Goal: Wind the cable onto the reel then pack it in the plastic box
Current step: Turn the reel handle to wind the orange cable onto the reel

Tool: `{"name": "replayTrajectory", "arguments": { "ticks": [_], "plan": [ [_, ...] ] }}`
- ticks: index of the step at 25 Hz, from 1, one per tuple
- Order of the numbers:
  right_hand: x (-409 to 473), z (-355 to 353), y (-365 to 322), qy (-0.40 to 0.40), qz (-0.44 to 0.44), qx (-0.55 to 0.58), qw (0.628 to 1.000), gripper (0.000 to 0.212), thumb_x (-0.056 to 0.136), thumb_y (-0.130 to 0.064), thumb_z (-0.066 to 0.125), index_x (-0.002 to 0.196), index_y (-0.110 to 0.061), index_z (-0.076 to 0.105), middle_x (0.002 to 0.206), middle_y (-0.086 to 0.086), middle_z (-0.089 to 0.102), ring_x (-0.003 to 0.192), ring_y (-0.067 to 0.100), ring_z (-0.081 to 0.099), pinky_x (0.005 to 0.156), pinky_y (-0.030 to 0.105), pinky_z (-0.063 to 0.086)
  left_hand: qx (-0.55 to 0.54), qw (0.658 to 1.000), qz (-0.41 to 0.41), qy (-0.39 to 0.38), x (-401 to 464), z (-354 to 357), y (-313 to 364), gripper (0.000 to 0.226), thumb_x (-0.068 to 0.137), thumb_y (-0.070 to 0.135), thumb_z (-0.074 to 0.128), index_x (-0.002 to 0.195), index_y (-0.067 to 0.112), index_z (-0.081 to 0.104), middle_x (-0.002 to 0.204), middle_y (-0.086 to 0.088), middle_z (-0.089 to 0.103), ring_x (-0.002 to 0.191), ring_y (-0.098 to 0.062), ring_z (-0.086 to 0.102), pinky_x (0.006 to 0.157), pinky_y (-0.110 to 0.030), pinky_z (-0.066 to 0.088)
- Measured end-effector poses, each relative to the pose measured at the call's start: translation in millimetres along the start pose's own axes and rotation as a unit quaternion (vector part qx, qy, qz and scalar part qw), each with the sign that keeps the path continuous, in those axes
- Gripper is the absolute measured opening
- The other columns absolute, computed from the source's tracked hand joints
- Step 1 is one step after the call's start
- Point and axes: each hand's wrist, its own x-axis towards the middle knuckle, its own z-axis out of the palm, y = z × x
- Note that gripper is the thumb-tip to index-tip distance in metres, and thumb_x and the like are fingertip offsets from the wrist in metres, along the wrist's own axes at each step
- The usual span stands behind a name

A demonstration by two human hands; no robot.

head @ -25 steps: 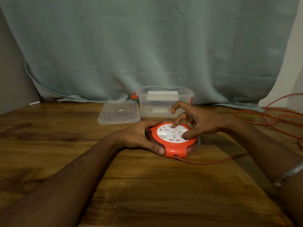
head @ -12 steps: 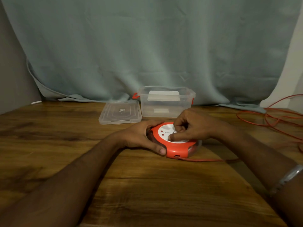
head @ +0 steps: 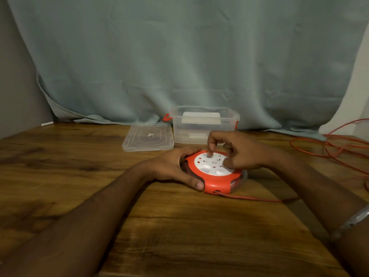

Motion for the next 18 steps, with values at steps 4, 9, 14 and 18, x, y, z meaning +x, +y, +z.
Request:
{"name": "replayTrajectory", "arguments": {
  "ticks": [4, 9, 14, 18],
  "plan": [
    [0, -7, 13, -0.084, 0.028, 0.031, 0.996, 0.044, 0.079, -0.003, 0.074, 0.112, -0.029, 0.061, 0.118, -0.016, 0.072, 0.066, 0.006, 0.057, 0.064, 0.037, 0.05, 0.0, 1.0, -0.001, -0.016, 0, -1, 3, 0.088, 0.068, 0.034, 0.098, 0.136, 0.055, 0.047, 0.132, 0.032, 0.06, 0.121, 0.015, 0.058, 0.103, -0.013, 0.049],
    [-2, -15, 21, -0.093, 0.022, 0.052, 0.994, 0.044, 0.081, -0.002, 0.08, 0.112, -0.023, 0.056, 0.126, -0.014, 0.074, 0.06, 0.006, 0.05, 0.058, 0.029, 0.046, -0.004, 1.0, 0.006, -0.004, 0, 0, -1, 0.121, 0.058, 0.047, 0.099, 0.161, 0.033, 0.038, 0.148, 0.023, 0.057, 0.138, -0.002, 0.054, 0.121, -0.034, 0.044],
    [-3, -13, 19, -0.065, 0.039, 0.051, 0.996, 0.052, 0.073, -0.012, 0.091, 0.101, -0.024, 0.05, 0.108, -0.001, 0.078, 0.057, 0.002, 0.047, 0.052, 0.021, 0.04, 0.004, 1.0, 0.001, -0.007, 2, 0, -4, 0.133, 0.053, 0.055, 0.099, 0.165, 0.031, 0.032, 0.159, 0.016, 0.049, 0.144, -0.006, 0.049, 0.124, -0.039, 0.04],
    [-2, -9, 9, -0.036, 0.049, 0.002, 0.998, 0.045, 0.07, -0.031, 0.096, 0.082, -0.024, 0.053, 0.083, 0.001, 0.074, 0.061, 0.003, 0.055, 0.057, 0.025, 0.043, 0.013, 1.0, -0.004, -0.009, 0, 0, -2, 0.127, 0.054, 0.054, 0.099, 0.162, 0.032, 0.036, 0.156, 0.018, 0.052, 0.142, -0.004, 0.051, 0.123, -0.037, 0.042]
  ]
}}
